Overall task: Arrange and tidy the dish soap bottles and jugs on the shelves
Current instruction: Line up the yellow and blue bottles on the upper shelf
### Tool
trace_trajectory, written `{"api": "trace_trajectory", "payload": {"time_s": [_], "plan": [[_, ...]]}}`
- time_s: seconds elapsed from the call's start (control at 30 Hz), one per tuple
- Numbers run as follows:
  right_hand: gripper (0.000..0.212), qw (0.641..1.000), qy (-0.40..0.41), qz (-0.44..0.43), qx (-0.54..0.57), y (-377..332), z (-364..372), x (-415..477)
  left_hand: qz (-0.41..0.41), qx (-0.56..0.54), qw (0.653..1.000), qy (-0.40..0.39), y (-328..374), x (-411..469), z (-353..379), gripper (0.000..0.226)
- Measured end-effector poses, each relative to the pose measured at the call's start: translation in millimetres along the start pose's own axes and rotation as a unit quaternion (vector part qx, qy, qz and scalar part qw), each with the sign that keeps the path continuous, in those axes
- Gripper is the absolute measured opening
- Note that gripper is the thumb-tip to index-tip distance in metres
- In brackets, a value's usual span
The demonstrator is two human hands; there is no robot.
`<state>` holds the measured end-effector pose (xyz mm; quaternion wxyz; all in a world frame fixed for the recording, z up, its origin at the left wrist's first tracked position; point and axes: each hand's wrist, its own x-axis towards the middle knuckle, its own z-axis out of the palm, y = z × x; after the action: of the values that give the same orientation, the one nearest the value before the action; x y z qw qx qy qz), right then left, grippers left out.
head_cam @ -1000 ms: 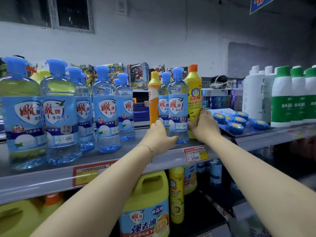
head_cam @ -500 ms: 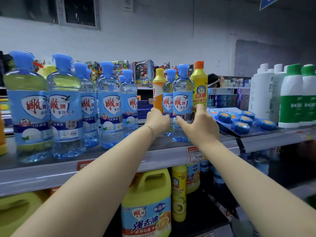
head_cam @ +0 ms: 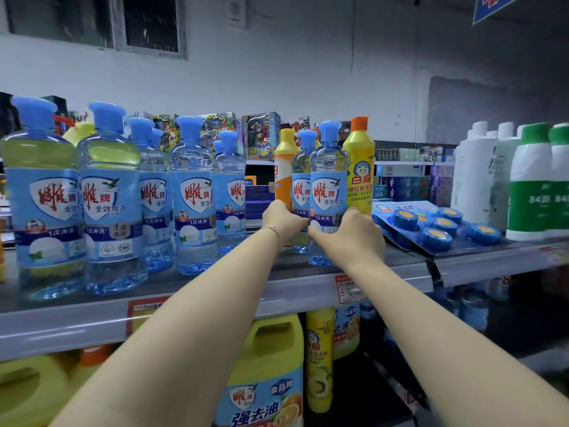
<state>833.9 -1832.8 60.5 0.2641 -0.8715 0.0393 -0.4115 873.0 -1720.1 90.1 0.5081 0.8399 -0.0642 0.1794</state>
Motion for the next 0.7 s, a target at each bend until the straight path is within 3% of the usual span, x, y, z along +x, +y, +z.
{"api": "trace_trajectory", "payload": {"time_s": [0.37, 0.53, 0.7], "plan": [[0.049, 0.998, 0.021, -0.007, 0.056, 8.0, -4.5, -3.8, -0.04, -0.01, 0.998, 0.042, 13.4, 8.9, 13.0, 0.031], [0.038, 0.992, 0.048, -0.035, 0.109, 10.8, -9.6, -10.5, -0.066, -0.079, 0.991, 0.08, 14.7, -0.2, 7.9, 0.046], [0.031, 0.979, 0.067, -0.027, 0.192, 6.1, -10.3, -16.8, -0.027, -0.064, 0.992, 0.11, 17.9, -15.9, -20.7, 0.051]]}}
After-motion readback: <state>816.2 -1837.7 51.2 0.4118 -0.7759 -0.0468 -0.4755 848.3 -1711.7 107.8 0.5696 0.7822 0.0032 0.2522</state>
